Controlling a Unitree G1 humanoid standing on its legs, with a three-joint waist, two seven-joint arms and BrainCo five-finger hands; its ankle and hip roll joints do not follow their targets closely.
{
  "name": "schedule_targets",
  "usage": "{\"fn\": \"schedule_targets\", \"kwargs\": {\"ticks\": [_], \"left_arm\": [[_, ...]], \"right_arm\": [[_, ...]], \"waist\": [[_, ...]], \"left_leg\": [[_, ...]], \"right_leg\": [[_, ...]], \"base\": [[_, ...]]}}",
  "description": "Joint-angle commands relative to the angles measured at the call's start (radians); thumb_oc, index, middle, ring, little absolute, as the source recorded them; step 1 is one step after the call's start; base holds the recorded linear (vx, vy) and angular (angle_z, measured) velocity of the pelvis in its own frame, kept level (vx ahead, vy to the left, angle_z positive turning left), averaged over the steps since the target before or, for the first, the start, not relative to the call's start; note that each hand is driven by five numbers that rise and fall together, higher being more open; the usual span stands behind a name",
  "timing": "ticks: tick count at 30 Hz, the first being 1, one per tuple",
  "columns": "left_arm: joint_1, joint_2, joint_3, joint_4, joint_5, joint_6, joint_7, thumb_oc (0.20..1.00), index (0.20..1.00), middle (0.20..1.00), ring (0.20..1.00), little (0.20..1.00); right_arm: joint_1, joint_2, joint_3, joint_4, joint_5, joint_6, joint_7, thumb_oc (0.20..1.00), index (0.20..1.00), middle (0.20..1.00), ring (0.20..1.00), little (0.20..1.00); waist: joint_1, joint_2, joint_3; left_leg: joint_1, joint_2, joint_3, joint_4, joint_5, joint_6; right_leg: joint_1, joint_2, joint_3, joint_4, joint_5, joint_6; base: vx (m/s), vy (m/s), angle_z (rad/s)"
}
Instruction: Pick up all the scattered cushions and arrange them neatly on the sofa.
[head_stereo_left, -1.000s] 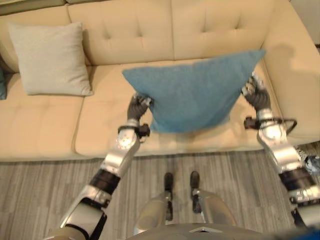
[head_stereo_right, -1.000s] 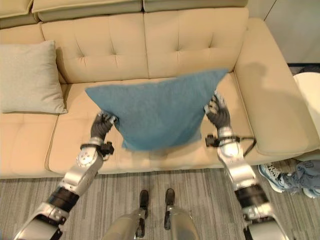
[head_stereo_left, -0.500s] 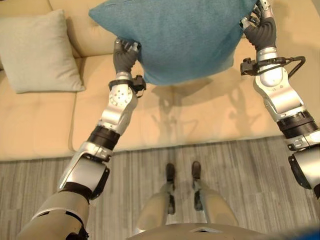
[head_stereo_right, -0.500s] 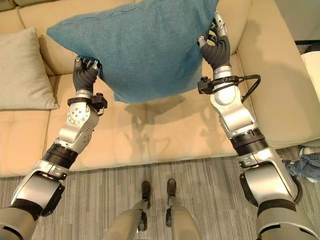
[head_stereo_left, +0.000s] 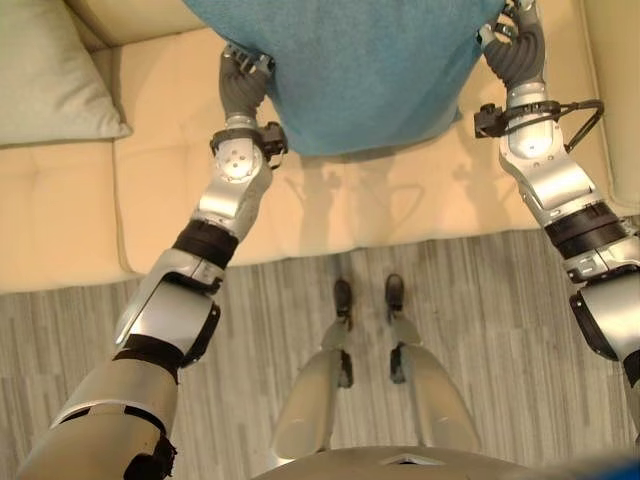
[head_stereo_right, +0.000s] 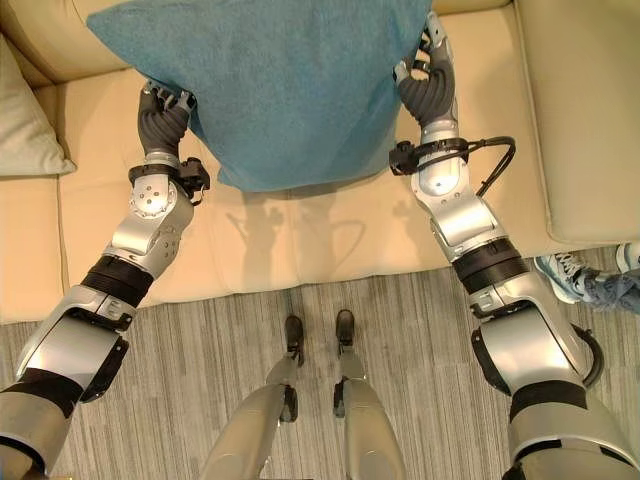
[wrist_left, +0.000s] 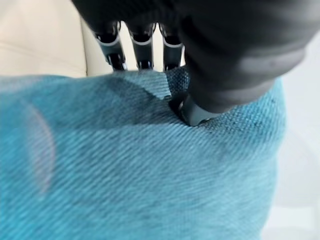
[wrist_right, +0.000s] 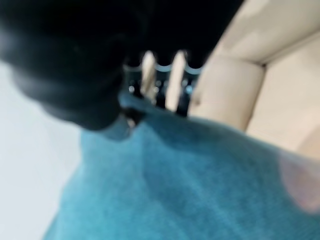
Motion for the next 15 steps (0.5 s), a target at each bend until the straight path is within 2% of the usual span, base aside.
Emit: {"fn": "schedule_targets", "kwargs": {"ticks": [1, 6, 11, 12, 13, 14, 15], "left_arm": [[-0.238, -0.015, -0.094, 0.001, 0.035, -0.115, -0.059, 0.200, 0.200, 0.200, 0.200, 0.200], [-0.294, -0.026, -0.111, 0.055, 0.041, -0.117, -0.044, 0.200, 0.200, 0.200, 0.200, 0.200], [-0.453, -0.023, -0.151, 0.194, 0.029, -0.112, -0.011, 0.200, 0.200, 0.200, 0.200, 0.200], [-0.456, -0.023, -0.151, 0.196, 0.028, -0.112, -0.011, 0.511, 0.511, 0.511, 0.511, 0.511], [-0.498, -0.022, -0.168, 0.242, 0.030, -0.103, -0.002, 0.762, 0.762, 0.762, 0.762, 0.762], [-0.517, -0.024, -0.176, 0.261, 0.027, -0.099, -0.001, 1.000, 1.000, 1.000, 1.000, 1.000], [-0.535, -0.025, -0.181, 0.278, 0.023, -0.092, -0.002, 1.000, 1.000, 1.000, 1.000, 1.000]], "right_arm": [[-0.177, 0.064, 0.022, 0.006, -0.102, -0.110, -0.003, 0.200, 0.200, 0.200, 0.200, 0.200], [-0.233, 0.046, 0.056, 0.068, -0.154, -0.098, -0.035, 0.200, 0.200, 0.200, 0.200, 0.200], [-0.393, 0.036, 0.146, 0.221, -0.199, -0.056, -0.085, 0.200, 0.200, 0.200, 0.200, 0.200], [-0.397, 0.036, 0.148, 0.223, -0.198, -0.057, -0.085, 0.200, 0.200, 0.200, 0.200, 0.200], [-0.451, 0.041, 0.188, 0.292, -0.197, -0.037, -0.088, 0.875, 0.875, 0.875, 0.875, 0.875], [-0.481, 0.042, 0.208, 0.321, -0.198, -0.027, -0.090, 1.000, 1.000, 1.000, 1.000, 1.000], [-0.508, 0.044, 0.237, 0.359, -0.202, -0.014, -0.085, 1.000, 1.000, 1.000, 1.000, 1.000]], "waist": [[-0.001, -0.021, 0.013], [-0.003, -0.022, 0.016], [-0.010, -0.033, 0.022], [-0.010, -0.033, 0.024], [-0.011, -0.037, 0.023], [-0.012, -0.039, 0.024], [-0.013, -0.042, 0.024]], "left_leg": [[-0.044, -0.045, 0.042, 0.062, -0.123, -0.013], [-0.062, -0.044, 0.053, 0.055, -0.119, -0.014], [-0.074, -0.042, 0.063, 0.058, -0.118, -0.014], [-0.074, -0.042, 0.064, 0.059, -0.118, -0.014], [-0.077, -0.042, 0.067, 0.063, -0.119, -0.014], [-0.081, -0.042, 0.069, 0.068, -0.120, -0.013], [-0.086, -0.041, 0.069, 0.078, -0.121, -0.012]], "right_leg": [[0.017, -0.063, 0.025, 0.070, -0.121, 0.144], [-0.002, -0.064, 0.028, 0.056, -0.104, 0.153], [-0.010, -0.065, 0.034, 0.038, -0.087, 0.162], [-0.010, -0.065, 0.034, 0.038, -0.087, 0.162], [-0.011, -0.066, 0.032, 0.034, -0.081, 0.166], [-0.012, -0.066, 0.032, 0.033, -0.078, 0.166], [-0.012, -0.066, 0.033, 0.031, -0.075, 0.167]], "base": [[-0.01, 0.055, 0.04], [-0.02, 0.009, -0.03], [-0.04, -0.002, -0.10], [-0.05, -0.010, -0.02], [-0.04, -0.009, -0.03], [-0.05, -0.017, -0.03], [-0.05, -0.013, -0.03]]}}
